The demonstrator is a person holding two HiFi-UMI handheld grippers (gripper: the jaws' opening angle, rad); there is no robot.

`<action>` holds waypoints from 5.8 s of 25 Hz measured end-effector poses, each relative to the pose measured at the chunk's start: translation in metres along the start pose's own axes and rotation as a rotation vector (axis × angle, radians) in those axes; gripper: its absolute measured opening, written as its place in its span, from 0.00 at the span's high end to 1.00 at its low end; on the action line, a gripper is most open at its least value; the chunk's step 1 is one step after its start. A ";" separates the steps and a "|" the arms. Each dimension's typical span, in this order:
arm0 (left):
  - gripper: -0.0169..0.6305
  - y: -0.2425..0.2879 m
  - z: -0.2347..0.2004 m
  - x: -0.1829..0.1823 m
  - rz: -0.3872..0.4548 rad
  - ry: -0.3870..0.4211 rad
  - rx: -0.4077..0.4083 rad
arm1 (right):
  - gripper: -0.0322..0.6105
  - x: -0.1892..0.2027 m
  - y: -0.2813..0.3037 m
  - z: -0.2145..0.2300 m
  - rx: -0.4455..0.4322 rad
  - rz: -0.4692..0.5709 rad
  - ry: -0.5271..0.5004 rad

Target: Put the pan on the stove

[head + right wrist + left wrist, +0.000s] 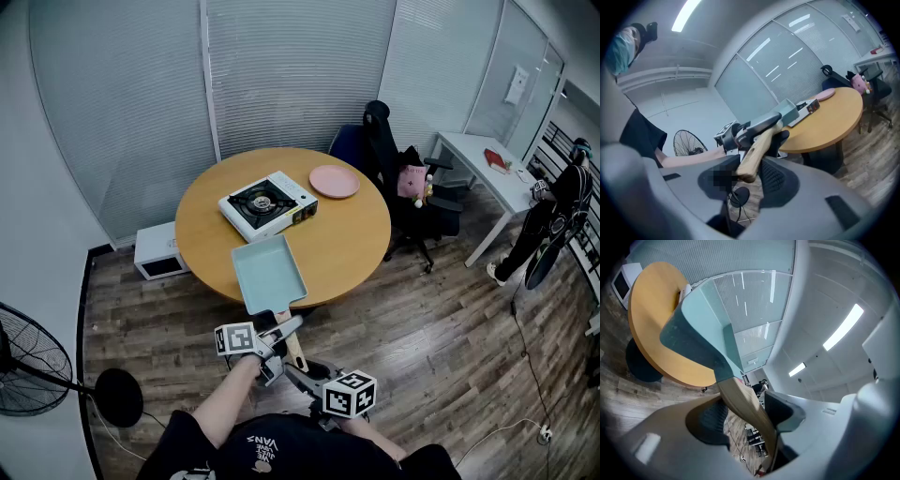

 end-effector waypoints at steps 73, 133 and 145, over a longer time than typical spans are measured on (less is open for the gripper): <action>0.61 0.211 -0.053 -0.228 0.361 0.038 -0.134 | 0.75 -0.141 0.114 0.340 -0.354 -0.141 -0.121; 0.46 0.188 -0.099 -0.337 0.367 0.057 -0.188 | 0.65 -0.172 0.239 0.383 -0.331 -0.216 -0.084; 0.46 0.142 -0.082 -0.311 0.420 0.172 -0.302 | 0.61 -0.174 0.206 0.373 -0.208 -0.126 -0.098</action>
Point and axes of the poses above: the fingertips, and each gripper's own axes: y forward along the fingers, z to its right, x out of its underside, the point moved 10 cm from there along -y, backward along the fingers, and after that the axes turned 14 degrees about -y, right-handed, at the moved point
